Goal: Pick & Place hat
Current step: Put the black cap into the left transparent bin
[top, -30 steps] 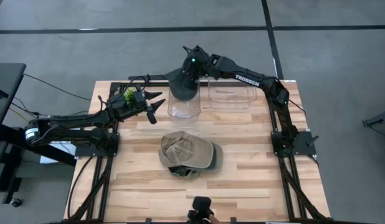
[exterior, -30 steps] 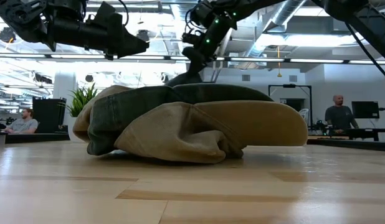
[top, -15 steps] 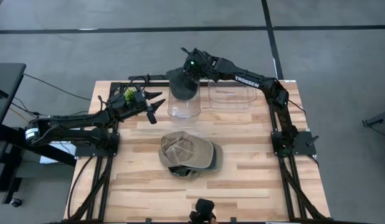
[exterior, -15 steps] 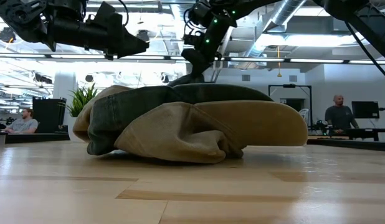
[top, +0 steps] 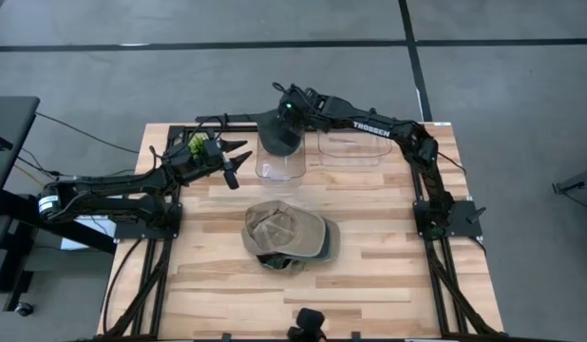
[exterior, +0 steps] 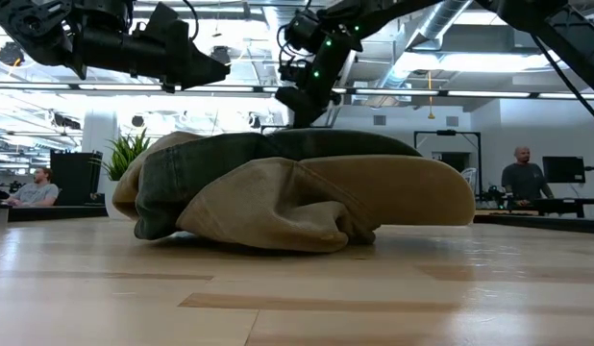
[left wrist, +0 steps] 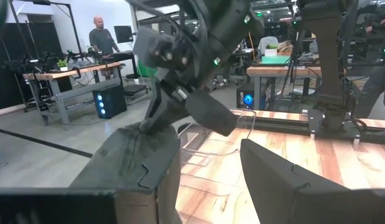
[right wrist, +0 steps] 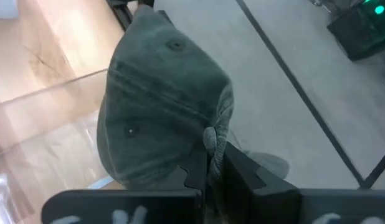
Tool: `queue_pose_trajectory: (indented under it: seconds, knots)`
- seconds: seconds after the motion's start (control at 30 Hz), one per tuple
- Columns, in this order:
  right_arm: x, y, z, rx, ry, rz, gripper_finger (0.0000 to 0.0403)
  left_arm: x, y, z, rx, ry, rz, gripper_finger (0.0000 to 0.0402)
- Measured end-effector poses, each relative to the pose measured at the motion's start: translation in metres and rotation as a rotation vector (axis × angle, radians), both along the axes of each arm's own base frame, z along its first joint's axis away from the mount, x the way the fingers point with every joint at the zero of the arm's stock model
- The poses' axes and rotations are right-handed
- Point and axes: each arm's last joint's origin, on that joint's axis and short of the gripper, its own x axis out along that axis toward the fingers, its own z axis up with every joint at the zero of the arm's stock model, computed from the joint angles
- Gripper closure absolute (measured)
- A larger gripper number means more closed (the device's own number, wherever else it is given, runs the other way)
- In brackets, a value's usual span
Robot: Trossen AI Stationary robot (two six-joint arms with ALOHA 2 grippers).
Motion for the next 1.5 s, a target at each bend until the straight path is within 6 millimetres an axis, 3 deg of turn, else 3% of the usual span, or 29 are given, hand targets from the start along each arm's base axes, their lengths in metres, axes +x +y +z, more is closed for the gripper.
queue_pose_trajectory:
  seconds: [0.3, 0.7, 1.5]
  knots:
    - [0.014, 0.01, 0.007, -0.136, -0.077, -0.069, 0.0388, 0.0, 0.0, 0.0, 0.0, 0.0, 0.0, 0.0238]
    - [0.011, 0.008, 0.009, -0.238, -0.07, -0.245, 0.0387, 0.0, 0.0, 0.0, 0.007, 0.003, 0.0, 0.0238]
    - [0.012, 0.01, 0.008, -0.193, -0.077, -0.187, 0.0387, 0.0, 0.0, 0.0, 0.009, 0.001, 0.001, 0.0238]
